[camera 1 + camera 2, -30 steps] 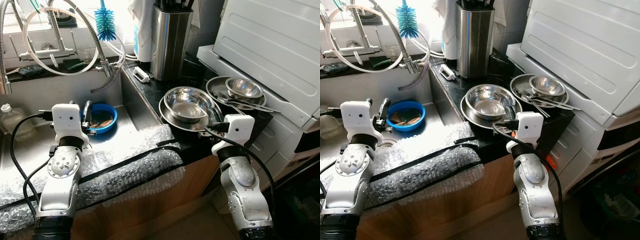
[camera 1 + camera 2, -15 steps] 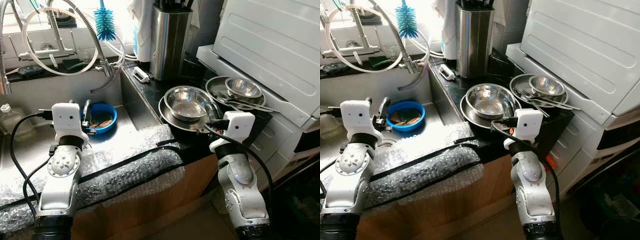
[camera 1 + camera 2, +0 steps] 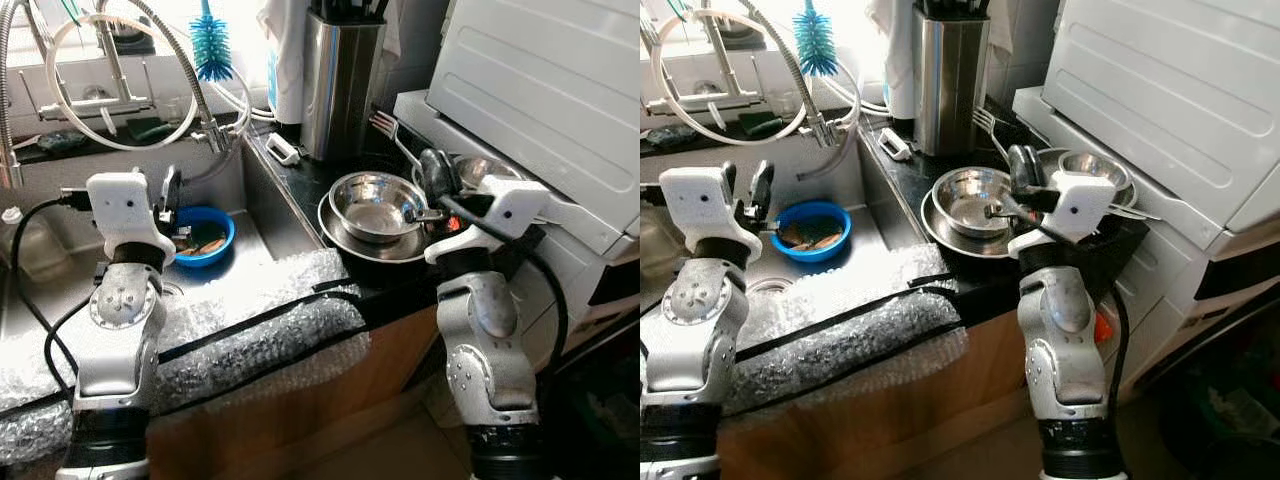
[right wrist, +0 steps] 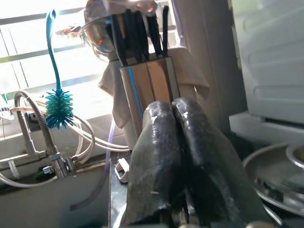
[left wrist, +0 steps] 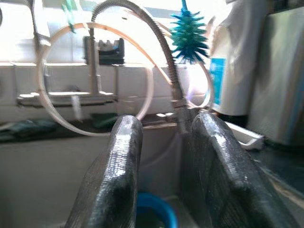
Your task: Kitchen organization
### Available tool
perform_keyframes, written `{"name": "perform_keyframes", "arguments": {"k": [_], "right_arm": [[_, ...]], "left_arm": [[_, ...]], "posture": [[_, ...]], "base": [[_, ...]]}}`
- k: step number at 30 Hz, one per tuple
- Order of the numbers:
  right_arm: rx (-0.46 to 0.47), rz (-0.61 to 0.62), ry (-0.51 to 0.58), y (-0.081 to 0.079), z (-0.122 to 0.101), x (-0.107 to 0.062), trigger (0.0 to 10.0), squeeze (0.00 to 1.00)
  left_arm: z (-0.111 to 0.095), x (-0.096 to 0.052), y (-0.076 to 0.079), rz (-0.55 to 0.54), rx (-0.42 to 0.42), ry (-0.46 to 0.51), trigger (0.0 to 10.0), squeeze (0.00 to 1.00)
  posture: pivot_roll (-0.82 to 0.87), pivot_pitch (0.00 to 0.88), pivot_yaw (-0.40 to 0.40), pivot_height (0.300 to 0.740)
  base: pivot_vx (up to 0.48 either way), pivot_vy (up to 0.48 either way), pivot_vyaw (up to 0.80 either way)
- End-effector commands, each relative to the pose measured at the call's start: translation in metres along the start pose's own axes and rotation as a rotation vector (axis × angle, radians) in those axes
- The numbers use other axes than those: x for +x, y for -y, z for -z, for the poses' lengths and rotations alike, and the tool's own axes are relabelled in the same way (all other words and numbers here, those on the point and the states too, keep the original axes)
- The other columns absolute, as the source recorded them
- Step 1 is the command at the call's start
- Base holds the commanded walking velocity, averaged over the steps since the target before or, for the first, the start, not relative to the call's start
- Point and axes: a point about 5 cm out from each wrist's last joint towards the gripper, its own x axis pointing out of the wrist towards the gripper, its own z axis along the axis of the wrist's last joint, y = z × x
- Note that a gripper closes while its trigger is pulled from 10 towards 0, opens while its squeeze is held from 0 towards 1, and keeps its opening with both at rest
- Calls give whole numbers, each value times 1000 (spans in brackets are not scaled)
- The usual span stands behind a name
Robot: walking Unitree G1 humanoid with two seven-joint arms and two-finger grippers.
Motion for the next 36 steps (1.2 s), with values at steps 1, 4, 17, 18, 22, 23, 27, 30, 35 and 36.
{"name": "perform_keyframes", "arguments": {"k": [1,4,17,18,22,23,27,30,35,36], "right_arm": [[6,-6,41,-1,-12,4,10000,0],[140,48,-28,8,5,-4,10000,0],[597,-96,-54,-7,10,-12,10000,0],[611,-142,-84,-12,14,-15,10000,0],[624,-185,-119,-18,19,-21,10000,0],[639,-196,-126,-19,20,-22,10000,0],[712,-298,-179,-30,25,-33,10000,0],[718,-327,-185,-31,25,-38,10000,0],[781,-329,-119,-28,17,-36,10000,0],[822,-326,-97,-27,14,-35,10000,0]], "left_arm": [[-7,2,3,15,-10,21,10000,0],[-11,6,14,89,-354,-36,10000,0],[-17,-1,25,207,-791,-74,10000,1000],[-19,-2,27,225,-803,-73,10000,1000],[-21,-7,37,311,-838,-94,10000,1000],[-22,-8,40,329,-836,-96,10000,1000],[-24,-15,55,402,-864,-121,10000,0],[-23,-17,57,424,-857,-142,10000,0],[-24,-17,58,448,-873,-150,10000,0],[-25,-18,59,462,-882,-152,10000,0]], "posture": [[-50,0,-84,740],[-42,0,-88,740],[-44,0,-89,740],[-45,0,-89,740],[-43,0,-89,740],[-44,0,-90,740],[-40,0,-91,740],[-44,0,-90,740],[-42,0,-90,740],[-42,0,-90,740]], "base": [[0,0,0],[0,0,0],[0,0,0],[0,0,0],[0,0,0],[0,0,0],[0,0,0],[0,0,0],[0,0,0],[0,0,0]]}}
